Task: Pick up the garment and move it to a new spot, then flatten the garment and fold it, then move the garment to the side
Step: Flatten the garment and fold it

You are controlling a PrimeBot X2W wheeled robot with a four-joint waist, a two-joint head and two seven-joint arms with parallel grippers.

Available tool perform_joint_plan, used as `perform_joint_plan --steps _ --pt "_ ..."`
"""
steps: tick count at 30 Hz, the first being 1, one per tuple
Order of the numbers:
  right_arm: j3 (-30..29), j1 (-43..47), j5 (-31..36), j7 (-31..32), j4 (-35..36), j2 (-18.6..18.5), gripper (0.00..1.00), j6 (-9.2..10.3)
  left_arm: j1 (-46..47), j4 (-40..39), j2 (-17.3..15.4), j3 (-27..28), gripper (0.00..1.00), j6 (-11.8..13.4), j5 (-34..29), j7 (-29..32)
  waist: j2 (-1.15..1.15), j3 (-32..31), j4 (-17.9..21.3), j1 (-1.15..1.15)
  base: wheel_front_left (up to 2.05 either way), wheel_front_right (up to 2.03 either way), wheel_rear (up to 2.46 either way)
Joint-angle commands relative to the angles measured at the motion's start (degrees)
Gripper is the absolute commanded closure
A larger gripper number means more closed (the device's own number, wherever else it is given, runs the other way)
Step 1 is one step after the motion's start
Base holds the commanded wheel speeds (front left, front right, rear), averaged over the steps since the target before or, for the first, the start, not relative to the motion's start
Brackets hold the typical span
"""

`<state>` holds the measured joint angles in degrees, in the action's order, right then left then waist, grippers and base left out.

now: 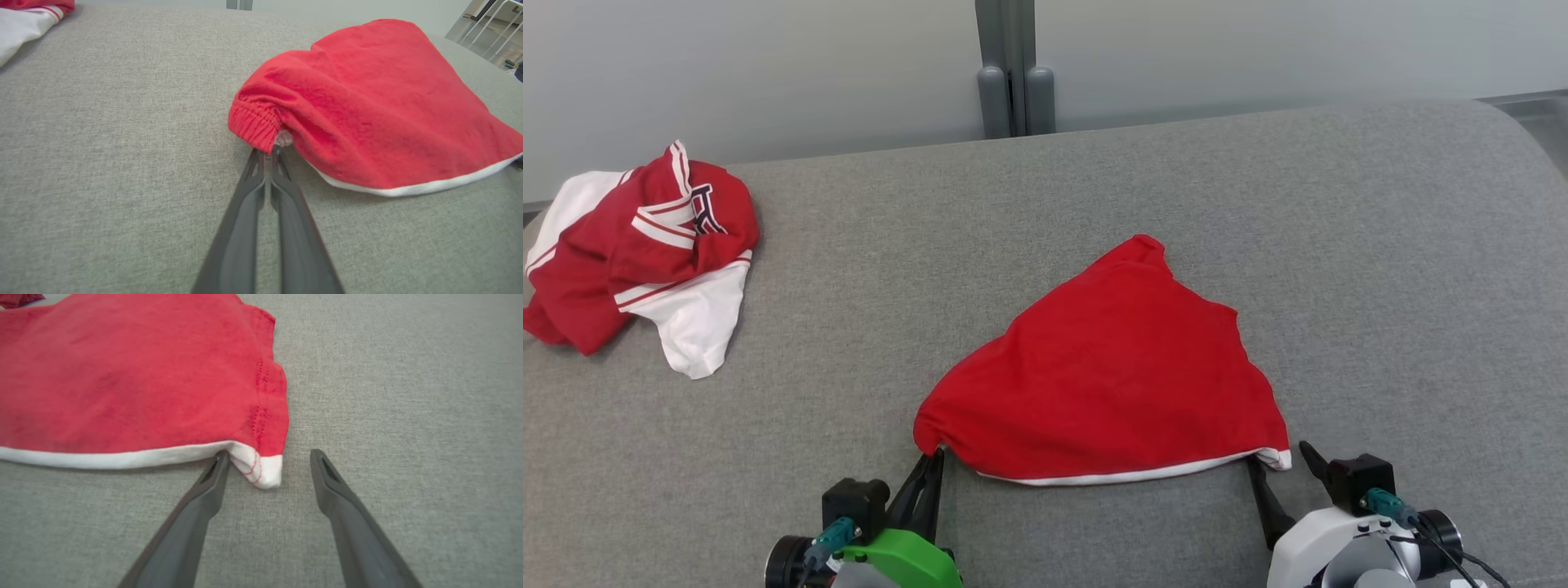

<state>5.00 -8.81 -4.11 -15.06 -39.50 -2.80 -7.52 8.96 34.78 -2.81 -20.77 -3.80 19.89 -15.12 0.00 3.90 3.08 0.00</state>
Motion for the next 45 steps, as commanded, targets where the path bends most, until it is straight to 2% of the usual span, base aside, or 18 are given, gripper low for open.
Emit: perform_joint_plan --steps 1,2,7,14,22,29,35,39,45 --pt "0.65 -0.97 -0.76 -0.18 -0.93 -0.16 0.29 0.06 0.64 -0.18 -0.16 0.09 1.00 -0.31 -0.70 -0.04 0.00 0.20 -0.17 0.00 0.00 0.00 0.00" --pt "0.99 -1.32 -1.07 -0.18 -1.57 -0.17 0.59 0.06 0.69 -0.18 -0.16 0.08 1.00 -0.30 -0.70 -0.04 0.00 0.26 -0.25 0.00 0.00 0.00 0.00" --pt "1.92 -2.61 -2.86 -0.18 -3.44 -0.16 1.00 0.06 0.90 -0.11 -0.16 0.17 1.00 -0.21 -0.76 -0.04 0.00 0.31 -0.50 0.00 0.00 0.00 0.00" --pt "0.77 -0.75 -4.12 -0.18 3.77 -0.17 1.00 0.06 0.50 -3.43 -0.17 1.93 1.00 -0.42 -0.65 -0.04 0.00 -0.75 -0.37 0.00 0.00 0.00 0.00" --pt "-0.72 2.77 -2.71 -0.18 19.00 -0.42 1.00 0.06 -0.10 -13.77 -0.28 4.74 1.00 -1.71 -0.04 -0.04 0.00 -5.26 0.57 0.00 0.00 0.00 0.00" --pt "-1.16 4.24 -5.08 0.07 33.91 -2.40 1.00 0.06 1.33 -25.60 -2.29 4.85 1.00 -2.78 1.62 0.82 0.00 -9.62 1.42 0.00 0.00 0.00 0.00" --pt "-2.37 5.04 -7.20 3.24 48.01 -5.58 1.00 0.06 3.07 -40.13 -6.03 4.25 1.00 -3.24 4.15 7.30 0.00 -12.14 1.90 0.00 0.00 0.00 0.00" --pt "-5.98 4.56 -7.51 7.66 58.84 -6.91 1.00 0.06 6.96 -51.57 -10.52 5.03 1.00 -3.38 6.12 14.90 0.00 -12.34 2.16 0.00 0.00 0.00 0.00" --pt "-9.75 4.67 -8.49 12.96 65.77 -5.65 1.00 0.06 11.46 -57.25 -13.70 4.79 1.00 -3.47 7.67 22.04 0.00 -10.36 2.27 0.00 0.00 0.00 0.00"
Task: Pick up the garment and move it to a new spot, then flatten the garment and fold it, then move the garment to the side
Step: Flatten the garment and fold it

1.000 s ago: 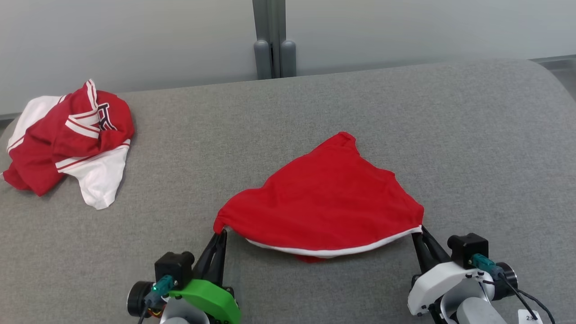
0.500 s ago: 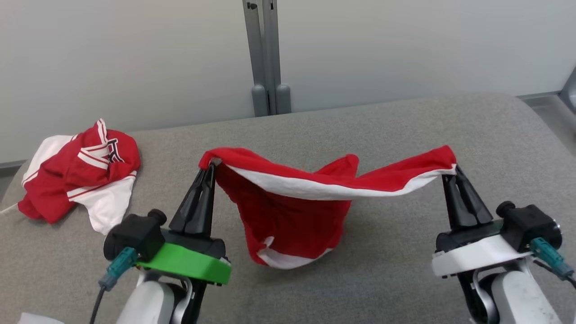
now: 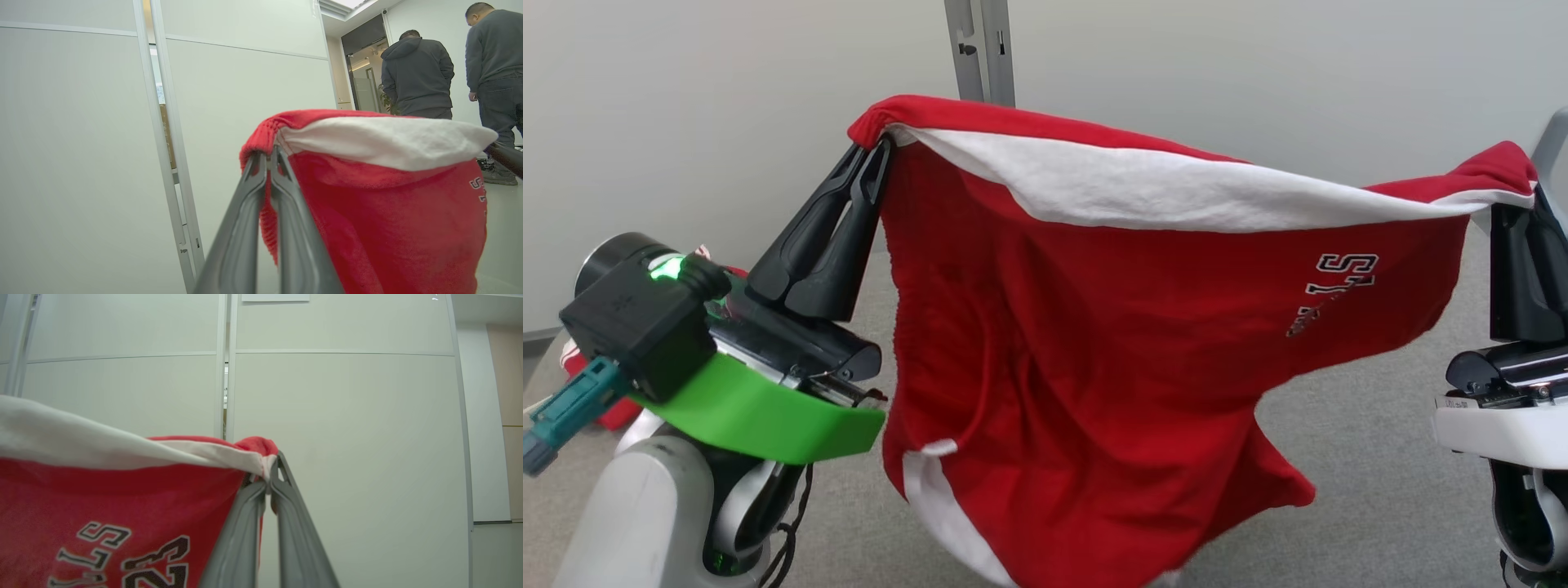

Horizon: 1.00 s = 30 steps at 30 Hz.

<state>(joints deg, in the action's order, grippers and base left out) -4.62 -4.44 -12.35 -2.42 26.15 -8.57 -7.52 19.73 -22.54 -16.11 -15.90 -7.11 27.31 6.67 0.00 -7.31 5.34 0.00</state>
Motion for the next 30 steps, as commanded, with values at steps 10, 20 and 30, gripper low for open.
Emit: perform_joint_plan --steps 10,20,30 --pt "3.93 -10.97 -4.68 2.50 -16.97 -0.84 1.00 0.06 10.38 16.38 -0.54 -1.62 1.00 -0.25 3.15 1.99 0.00 9.53 0.67 0.00 0.00 0.00 0.00" --pt "6.16 -48.03 0.41 -8.30 -48.31 3.27 1.00 0.07 41.69 44.79 -1.72 -1.85 1.00 -0.32 -3.82 -12.31 0.00 20.17 2.23 0.00 0.00 0.00 0.00" --pt "9.23 -49.30 2.90 -12.82 -69.77 5.49 1.00 0.07 39.51 62.89 2.42 -12.10 1.00 -0.34 4.13 -17.22 0.00 27.50 0.08 0.00 0.00 0.00 0.00"
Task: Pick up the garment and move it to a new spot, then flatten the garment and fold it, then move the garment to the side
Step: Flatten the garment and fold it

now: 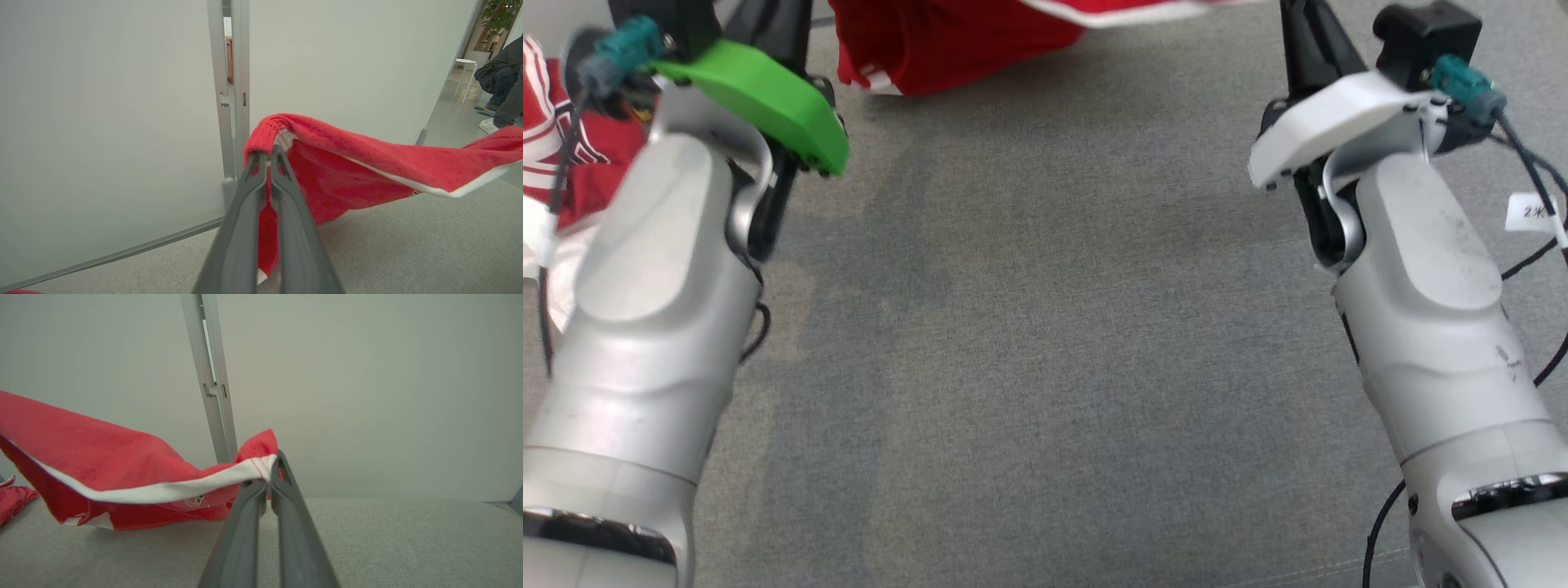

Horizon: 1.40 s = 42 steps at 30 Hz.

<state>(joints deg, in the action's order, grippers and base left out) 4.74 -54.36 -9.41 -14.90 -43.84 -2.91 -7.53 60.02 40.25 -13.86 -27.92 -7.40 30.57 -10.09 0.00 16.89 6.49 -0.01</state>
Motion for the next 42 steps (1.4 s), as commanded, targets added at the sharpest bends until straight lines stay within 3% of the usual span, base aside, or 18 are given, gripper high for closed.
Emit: perform_joint_plan --steps 1,8,14,24,31,36,42 --pt "-0.21 2.05 -0.35 -0.36 0.42 -0.21 1.00 0.08 -1.99 0.53 0.74 -1.23 1.00 -0.05 2.17 -1.05 0.00 3.74 -1.39 0.01 0.00 0.00 0.00" --pt "-1.10 15.50 -3.79 -0.35 7.64 -0.13 1.00 0.08 -13.58 -2.38 0.41 -6.17 1.00 -0.06 7.97 -4.78 0.00 1.68 -2.17 0.01 0.00 0.00 0.00" --pt "-1.98 29.80 -6.94 -0.32 19.73 -1.53 1.00 0.08 -28.01 -13.34 -0.81 -2.14 1.00 0.07 8.00 -5.09 0.00 -3.31 -2.47 0.01 0.00 0.00 0.00" --pt "-5.20 57.14 -6.90 -0.08 39.40 -1.24 1.00 0.08 -57.10 -37.99 0.29 2.65 1.00 5.25 5.29 -5.12 0.00 -15.38 -3.06 0.01 0.00 0.00 0.00" --pt "-8.12 68.57 -1.49 6.62 54.86 -0.59 1.00 0.08 -66.95 -52.10 -3.54 1.04 1.00 9.72 3.82 -0.08 0.00 -17.79 -3.71 0.01 0.00 0.00 0.00" --pt "-9.32 69.94 -0.02 9.77 57.23 -0.36 1.00 0.08 -69.66 -53.56 -3.89 -0.34 1.00 11.00 5.13 3.07 0.00 -17.20 -4.77 0.01 0.00 0.00 0.00" --pt "-7.93 65.32 1.26 12.61 50.57 -2.96 1.00 0.08 -69.50 -48.21 -1.16 -2.35 1.00 11.45 8.11 6.72 0.00 -14.97 -7.56 0.01 0.00 0.00 0.00"
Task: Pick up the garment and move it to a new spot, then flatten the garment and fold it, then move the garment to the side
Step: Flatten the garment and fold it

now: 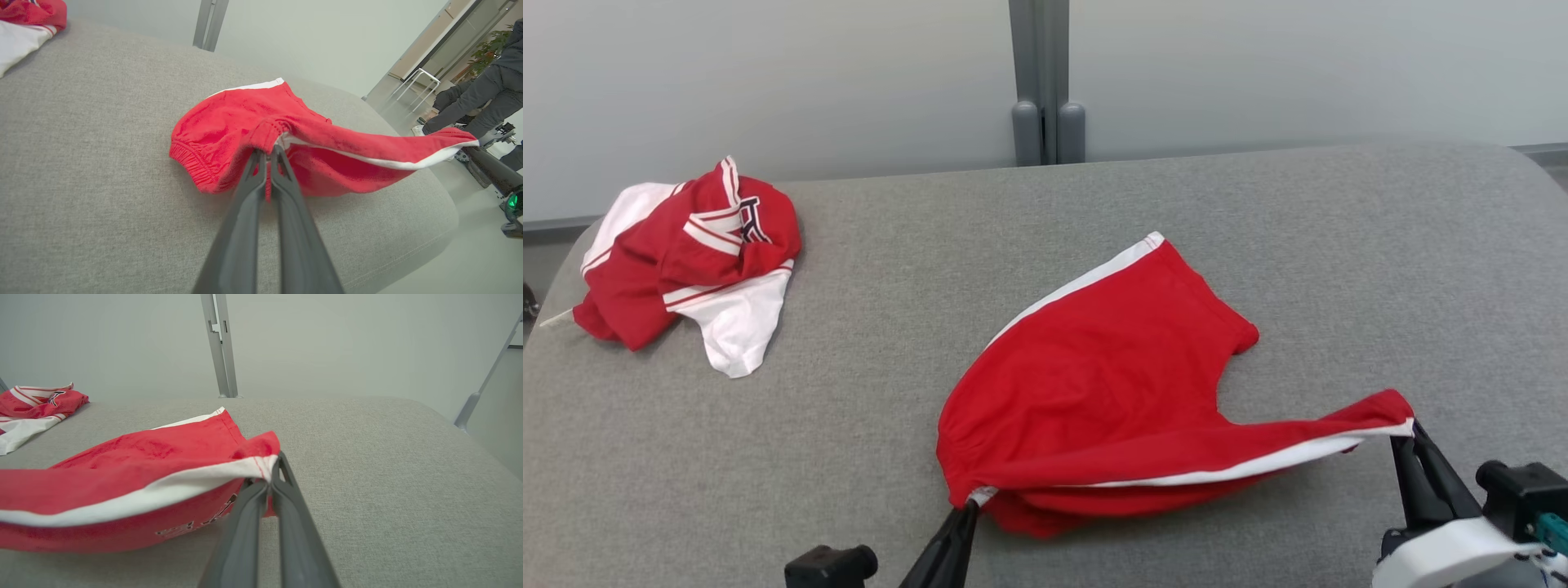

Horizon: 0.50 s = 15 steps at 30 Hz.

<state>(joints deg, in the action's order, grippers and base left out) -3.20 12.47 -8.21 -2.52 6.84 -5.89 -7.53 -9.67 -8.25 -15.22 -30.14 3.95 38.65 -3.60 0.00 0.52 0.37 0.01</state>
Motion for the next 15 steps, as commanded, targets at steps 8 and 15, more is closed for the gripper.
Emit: perform_joint_plan --steps 8,15 --pt "4.07 -16.98 1.38 2.92 -12.41 -6.53 1.00 0.08 10.04 10.05 5.64 0.14 1.00 -1.74 4.72 3.79 0.00 5.69 -5.71 -0.01 0.00 0.00 0.00" --pt "11.37 -35.13 -0.49 5.55 -26.63 -10.01 1.00 0.09 21.81 20.22 7.97 1.75 1.00 -2.46 6.44 7.33 0.00 10.59 -7.83 -0.01 0.00 0.00 0.00"
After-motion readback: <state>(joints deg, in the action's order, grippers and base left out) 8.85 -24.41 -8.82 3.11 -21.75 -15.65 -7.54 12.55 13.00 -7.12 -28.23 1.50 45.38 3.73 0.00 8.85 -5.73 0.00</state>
